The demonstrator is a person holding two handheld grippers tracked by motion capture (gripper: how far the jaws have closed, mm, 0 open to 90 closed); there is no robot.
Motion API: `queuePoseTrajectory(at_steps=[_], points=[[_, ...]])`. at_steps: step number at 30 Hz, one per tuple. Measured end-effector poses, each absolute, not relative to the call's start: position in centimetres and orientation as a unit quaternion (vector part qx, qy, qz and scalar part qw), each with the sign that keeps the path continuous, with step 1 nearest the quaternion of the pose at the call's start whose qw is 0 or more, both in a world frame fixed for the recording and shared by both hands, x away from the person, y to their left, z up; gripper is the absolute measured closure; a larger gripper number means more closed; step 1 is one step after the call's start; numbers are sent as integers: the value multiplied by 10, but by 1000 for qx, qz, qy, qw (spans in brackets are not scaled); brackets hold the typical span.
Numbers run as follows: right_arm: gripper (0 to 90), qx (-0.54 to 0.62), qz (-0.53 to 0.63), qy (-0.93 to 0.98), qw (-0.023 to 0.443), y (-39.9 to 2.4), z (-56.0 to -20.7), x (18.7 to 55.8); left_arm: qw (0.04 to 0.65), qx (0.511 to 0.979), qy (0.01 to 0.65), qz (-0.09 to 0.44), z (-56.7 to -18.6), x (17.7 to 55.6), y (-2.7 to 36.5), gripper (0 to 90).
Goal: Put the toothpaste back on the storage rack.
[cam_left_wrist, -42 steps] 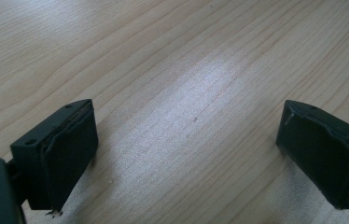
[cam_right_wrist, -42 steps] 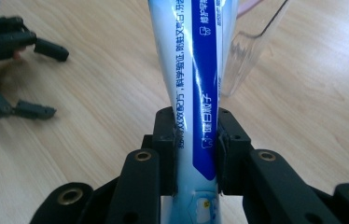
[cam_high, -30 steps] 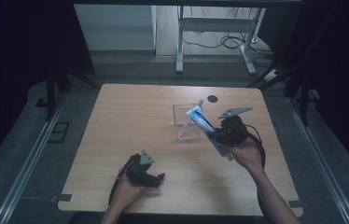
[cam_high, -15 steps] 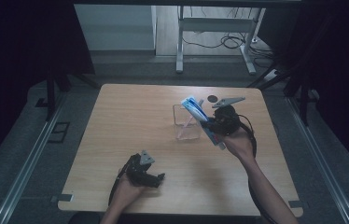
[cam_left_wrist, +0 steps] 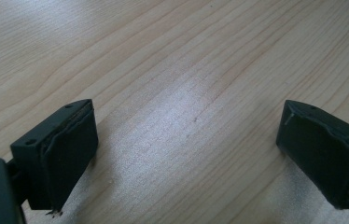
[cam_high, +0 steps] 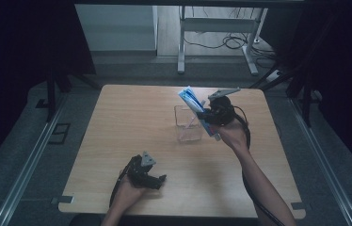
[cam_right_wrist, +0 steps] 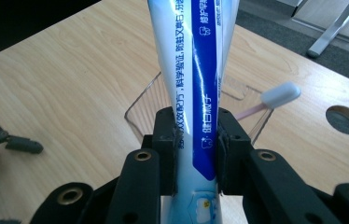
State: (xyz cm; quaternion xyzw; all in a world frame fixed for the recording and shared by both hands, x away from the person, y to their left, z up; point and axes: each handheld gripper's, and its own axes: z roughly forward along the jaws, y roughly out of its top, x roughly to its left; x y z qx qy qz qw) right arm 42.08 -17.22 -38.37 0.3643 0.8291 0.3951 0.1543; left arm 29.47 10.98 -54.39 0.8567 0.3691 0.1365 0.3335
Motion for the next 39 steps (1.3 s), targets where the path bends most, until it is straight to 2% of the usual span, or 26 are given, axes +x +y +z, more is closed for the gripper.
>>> queuePoseTrajectory(at_steps=[39], points=[[727, 366, 426, 812, 159, -131, -389, 480, 335, 856, 371, 135, -544, 294, 110, 55]])
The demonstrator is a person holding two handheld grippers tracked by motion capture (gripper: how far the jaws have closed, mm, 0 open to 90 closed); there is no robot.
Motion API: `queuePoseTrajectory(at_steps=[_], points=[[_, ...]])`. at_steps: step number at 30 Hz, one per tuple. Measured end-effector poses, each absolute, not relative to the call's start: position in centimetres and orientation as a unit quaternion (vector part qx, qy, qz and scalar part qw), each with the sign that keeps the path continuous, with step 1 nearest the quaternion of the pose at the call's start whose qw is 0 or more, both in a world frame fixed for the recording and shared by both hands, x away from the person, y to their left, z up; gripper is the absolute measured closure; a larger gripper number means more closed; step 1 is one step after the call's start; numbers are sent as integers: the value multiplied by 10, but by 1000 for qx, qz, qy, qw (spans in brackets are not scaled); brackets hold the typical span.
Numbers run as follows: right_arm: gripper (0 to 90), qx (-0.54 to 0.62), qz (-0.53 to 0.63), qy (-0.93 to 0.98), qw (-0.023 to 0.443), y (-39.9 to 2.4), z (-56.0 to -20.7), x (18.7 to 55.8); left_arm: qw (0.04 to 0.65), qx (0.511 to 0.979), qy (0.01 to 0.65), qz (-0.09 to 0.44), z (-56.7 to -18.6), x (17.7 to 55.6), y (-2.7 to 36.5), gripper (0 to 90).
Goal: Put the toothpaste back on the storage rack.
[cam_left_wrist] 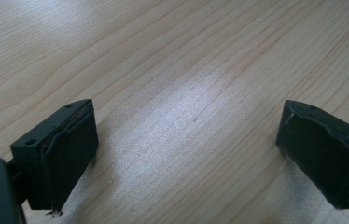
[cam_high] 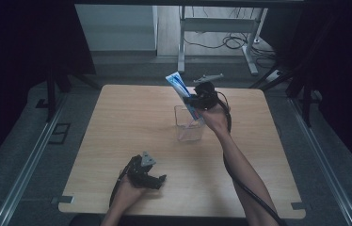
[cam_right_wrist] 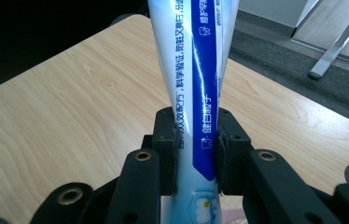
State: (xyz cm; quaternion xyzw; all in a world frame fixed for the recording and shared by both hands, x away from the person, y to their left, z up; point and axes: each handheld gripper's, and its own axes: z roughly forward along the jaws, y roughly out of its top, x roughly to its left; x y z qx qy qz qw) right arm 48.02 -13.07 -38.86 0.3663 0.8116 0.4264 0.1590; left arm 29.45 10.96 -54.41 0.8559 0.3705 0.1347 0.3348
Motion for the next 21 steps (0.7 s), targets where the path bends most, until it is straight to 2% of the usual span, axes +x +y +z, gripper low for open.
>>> queuePoseTrajectory(at_steps=[21], points=[[723, 367, 428, 809, 166, -128, -418, 493, 335, 855, 372, 133, -544, 294, 109, 57]])
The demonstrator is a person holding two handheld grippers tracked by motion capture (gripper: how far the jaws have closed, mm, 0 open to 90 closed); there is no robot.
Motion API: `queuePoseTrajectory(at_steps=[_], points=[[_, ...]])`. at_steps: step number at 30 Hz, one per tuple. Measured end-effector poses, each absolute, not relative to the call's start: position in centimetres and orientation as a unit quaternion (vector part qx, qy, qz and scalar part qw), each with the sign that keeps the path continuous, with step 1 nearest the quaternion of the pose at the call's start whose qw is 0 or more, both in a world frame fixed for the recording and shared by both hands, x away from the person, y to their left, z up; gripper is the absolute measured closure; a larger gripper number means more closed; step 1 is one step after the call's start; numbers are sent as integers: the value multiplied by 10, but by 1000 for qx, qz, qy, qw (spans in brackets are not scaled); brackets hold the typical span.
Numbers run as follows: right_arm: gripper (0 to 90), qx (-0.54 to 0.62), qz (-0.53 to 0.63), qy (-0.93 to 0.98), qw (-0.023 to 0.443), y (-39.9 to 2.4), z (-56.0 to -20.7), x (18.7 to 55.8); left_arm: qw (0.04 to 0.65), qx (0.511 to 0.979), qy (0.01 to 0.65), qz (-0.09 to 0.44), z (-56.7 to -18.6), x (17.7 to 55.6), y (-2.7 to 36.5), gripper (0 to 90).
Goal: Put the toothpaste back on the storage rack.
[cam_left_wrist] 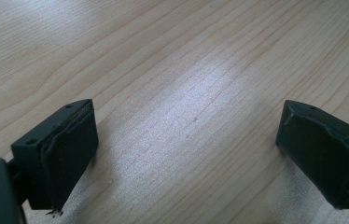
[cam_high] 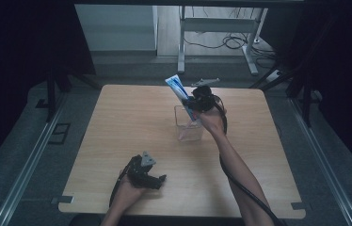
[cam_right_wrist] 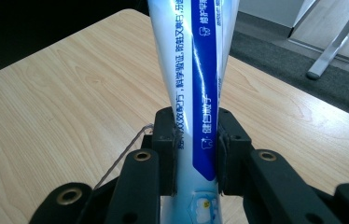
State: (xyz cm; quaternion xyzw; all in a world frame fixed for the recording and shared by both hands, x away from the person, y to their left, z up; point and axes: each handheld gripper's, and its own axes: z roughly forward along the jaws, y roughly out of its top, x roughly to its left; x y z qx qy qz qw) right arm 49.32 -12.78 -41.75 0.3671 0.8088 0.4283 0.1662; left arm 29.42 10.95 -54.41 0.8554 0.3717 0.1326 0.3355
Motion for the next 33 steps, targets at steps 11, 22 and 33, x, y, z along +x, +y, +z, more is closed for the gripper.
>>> queuePoseTrajectory(at_steps=[11, 22, 33], points=[[714, 362, 429, 810, 168, -130, -428, 490, 336, 855, 372, 133, -544, 294, 109, 57], [698, 359, 424, 816, 161, -133, -432, 486, 336, 855, 372, 133, -544, 294, 109, 57], [692, 356, 417, 822, 151, -133, -438, 483, 336, 855, 372, 133, -544, 294, 109, 57]])
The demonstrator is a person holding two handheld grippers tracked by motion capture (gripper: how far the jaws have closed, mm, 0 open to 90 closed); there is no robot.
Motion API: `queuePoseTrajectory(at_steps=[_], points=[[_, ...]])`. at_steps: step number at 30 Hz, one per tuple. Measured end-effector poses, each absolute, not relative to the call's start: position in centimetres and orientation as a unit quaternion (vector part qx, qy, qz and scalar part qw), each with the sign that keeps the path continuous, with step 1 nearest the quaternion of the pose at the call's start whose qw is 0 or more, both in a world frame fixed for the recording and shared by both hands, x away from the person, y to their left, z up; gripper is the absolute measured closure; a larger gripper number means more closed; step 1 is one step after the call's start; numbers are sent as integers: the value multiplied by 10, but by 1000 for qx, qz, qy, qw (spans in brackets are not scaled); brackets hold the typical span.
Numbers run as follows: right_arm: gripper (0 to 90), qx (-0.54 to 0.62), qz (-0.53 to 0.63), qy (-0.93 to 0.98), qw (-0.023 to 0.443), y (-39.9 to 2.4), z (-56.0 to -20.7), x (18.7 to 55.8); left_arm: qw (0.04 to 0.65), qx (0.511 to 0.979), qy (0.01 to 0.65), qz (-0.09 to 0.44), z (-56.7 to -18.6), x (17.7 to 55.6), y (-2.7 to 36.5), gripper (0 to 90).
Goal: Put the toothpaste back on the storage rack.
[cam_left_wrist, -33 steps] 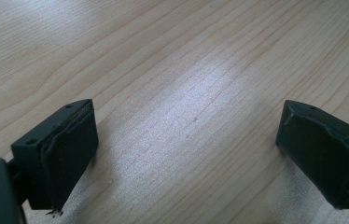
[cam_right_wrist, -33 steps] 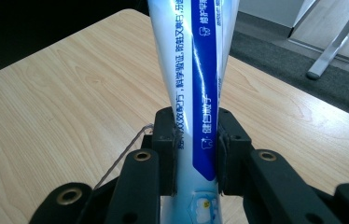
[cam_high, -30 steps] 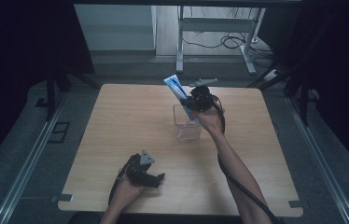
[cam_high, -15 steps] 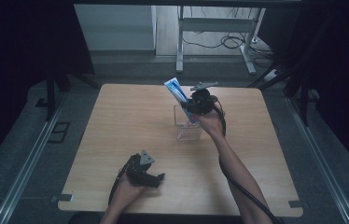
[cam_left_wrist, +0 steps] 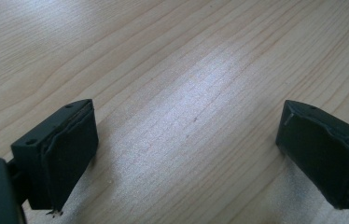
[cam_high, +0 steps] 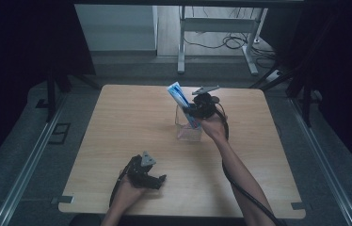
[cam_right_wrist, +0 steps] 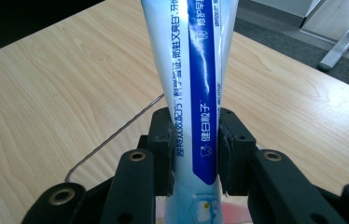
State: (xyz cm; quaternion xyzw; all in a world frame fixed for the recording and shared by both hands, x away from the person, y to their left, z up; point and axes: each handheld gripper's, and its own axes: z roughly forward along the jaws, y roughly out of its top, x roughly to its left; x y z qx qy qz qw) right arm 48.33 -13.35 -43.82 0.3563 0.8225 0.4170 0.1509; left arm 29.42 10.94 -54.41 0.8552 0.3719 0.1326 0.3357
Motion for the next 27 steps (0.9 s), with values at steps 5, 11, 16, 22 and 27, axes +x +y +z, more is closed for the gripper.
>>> queuePoseTrajectory(at_steps=[5, 11, 16, 22, 27], points=[[689, 354, 410, 828, 148, -132, -443, 482, 335, 855, 372, 133, -544, 294, 109, 57], [685, 355, 406, 830, 143, -135, -445, 482, 336, 855, 372, 133, -544, 294, 109, 57], [680, 354, 407, 830, 138, -137, -447, 481, 335, 855, 372, 133, -544, 294, 109, 56], [663, 349, 406, 834, 131, -138, -448, 480, 335, 855, 372, 133, -544, 294, 109, 57], [645, 349, 409, 834, 126, -140, -449, 478, 336, 855, 373, 132, -544, 294, 109, 56]])
